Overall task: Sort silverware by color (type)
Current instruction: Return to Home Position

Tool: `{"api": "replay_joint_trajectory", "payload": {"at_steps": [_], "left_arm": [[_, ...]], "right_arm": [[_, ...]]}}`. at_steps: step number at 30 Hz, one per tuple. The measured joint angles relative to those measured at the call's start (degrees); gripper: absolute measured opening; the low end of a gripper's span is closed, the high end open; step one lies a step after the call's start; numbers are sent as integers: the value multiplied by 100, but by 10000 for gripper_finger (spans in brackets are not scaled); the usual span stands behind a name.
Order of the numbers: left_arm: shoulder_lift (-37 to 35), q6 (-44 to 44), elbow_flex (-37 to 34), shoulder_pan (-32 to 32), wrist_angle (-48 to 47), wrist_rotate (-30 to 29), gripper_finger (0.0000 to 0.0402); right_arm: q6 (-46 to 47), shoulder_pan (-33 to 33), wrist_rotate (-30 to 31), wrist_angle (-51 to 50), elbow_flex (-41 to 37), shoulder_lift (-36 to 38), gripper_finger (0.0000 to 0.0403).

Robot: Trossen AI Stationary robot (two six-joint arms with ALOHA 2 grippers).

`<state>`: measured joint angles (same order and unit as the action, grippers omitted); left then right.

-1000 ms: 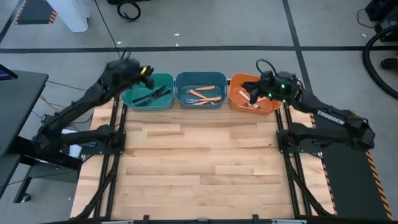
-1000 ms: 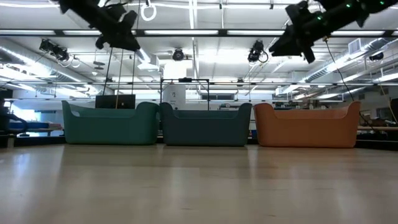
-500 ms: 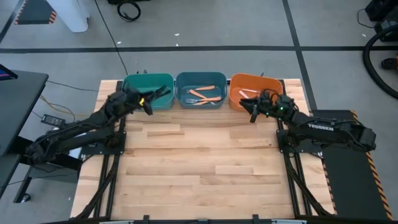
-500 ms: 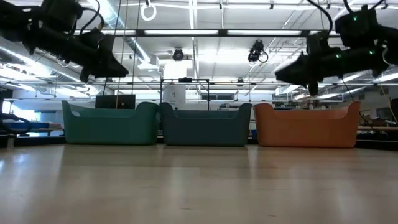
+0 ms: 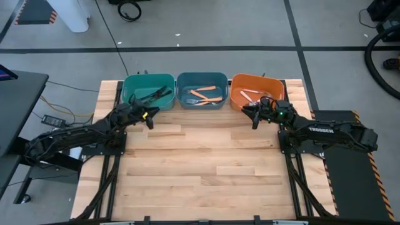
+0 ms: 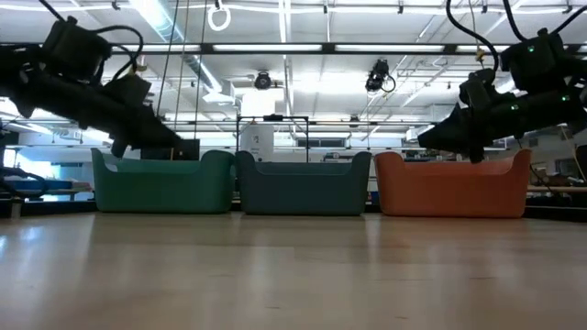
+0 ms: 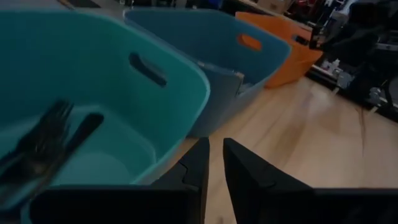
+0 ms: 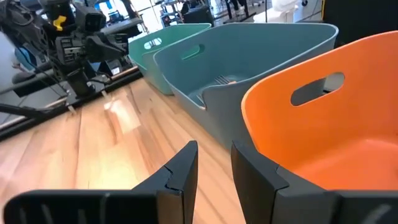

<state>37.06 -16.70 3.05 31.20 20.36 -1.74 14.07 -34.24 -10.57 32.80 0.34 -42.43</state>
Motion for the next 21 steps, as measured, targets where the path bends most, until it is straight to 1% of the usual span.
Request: {"api": "replay_joint_trajectory", "payload": {"at_steps": [7,11,15,21], "left_arm": [[2,-72,-257,0,-32,90,48],[2,-71,-258,0,-468,157,48],[2,-68,-258,0,-933,156,48],[2,-69,-260,0,-968,157,48]], "right_arm": [[-24,0,69,-5,0,-5,105],[-22,-2,227,-5,0,-5,105],[-18,-2,241,-5,0,-5,105],[-16,-2,245,-5,0,-5,105]]}}
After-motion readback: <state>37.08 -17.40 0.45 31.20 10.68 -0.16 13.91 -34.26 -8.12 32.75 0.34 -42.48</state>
